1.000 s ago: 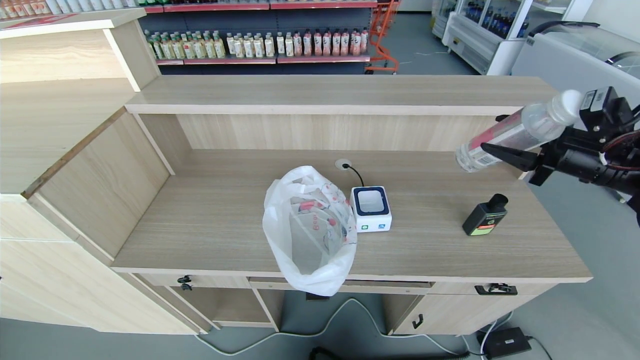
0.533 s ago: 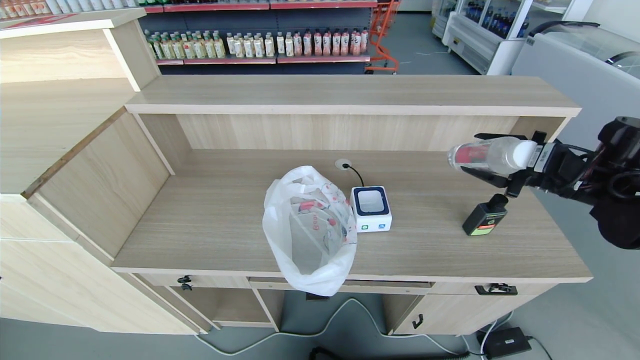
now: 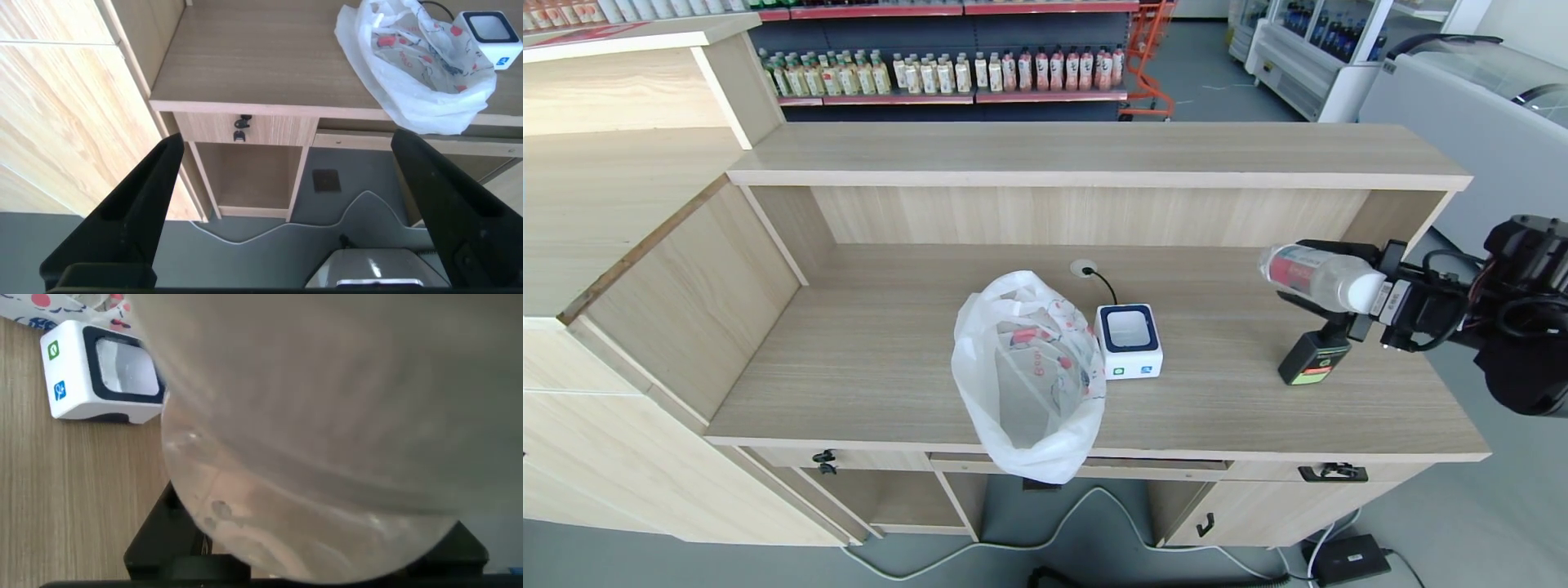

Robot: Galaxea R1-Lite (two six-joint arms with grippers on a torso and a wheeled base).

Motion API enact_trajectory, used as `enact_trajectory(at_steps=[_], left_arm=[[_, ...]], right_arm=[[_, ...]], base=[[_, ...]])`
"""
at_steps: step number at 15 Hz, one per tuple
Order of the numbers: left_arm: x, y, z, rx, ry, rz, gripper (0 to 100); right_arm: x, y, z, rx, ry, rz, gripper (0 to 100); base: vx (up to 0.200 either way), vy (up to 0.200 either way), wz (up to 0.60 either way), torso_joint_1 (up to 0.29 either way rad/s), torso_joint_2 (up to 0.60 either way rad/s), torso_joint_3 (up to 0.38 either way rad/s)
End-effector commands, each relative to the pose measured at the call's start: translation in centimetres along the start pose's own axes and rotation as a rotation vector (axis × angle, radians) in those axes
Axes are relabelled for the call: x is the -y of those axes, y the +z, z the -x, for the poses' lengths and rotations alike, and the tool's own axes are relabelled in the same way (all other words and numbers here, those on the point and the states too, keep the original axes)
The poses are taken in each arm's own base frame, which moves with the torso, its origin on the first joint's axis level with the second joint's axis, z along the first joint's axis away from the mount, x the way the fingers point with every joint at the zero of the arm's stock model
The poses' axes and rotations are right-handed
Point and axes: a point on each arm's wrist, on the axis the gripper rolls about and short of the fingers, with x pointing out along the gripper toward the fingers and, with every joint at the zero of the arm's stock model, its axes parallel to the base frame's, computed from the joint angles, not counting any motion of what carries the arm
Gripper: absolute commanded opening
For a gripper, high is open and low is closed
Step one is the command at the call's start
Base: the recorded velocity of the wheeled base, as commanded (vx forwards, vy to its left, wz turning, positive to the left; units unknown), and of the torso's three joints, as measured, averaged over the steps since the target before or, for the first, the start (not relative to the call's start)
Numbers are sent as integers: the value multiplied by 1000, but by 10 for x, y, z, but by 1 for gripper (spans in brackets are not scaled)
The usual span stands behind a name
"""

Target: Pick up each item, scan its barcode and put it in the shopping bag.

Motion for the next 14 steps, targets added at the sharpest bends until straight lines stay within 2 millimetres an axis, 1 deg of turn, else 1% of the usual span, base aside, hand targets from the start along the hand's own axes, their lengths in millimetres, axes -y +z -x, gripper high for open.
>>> enact_trajectory(at_steps=[1,2,4,6,7,9,11,13,14], left_arm=[[0,0,0,0,0,0,100],[0,0,0,0,0,0,100],[0,0,0,0,0,0,100],[0,0,0,0,0,0,100],[0,0,0,0,0,0,100],[0,0,0,0,0,0,100],[0,0,0,0,0,0,100],[0,0,0,0,0,0,100],[0,0,0,0,0,0,100]], right_arm=[[5,3,4,9,-3,17,0],[2,7,2,115,37,9,0],[9,8,7,117,31,48,0],[19,6,18,101,14,147,0],[19,6,23,109,26,148,0],[22,7,25,111,36,148,0],[20,5,23,107,39,152,0],[13,-2,16,115,46,173,0],[3,-10,9,124,58,163,0]], base=[[0,0,0,0,0,0],[0,0,0,0,0,0],[0,0,0,0,0,0],[0,0,0,0,0,0],[0,0,0,0,0,0],[0,0,0,0,0,0],[0,0,600,2,0,2],[0,0,600,0,0,2],[0,0,600,7,7,-2]])
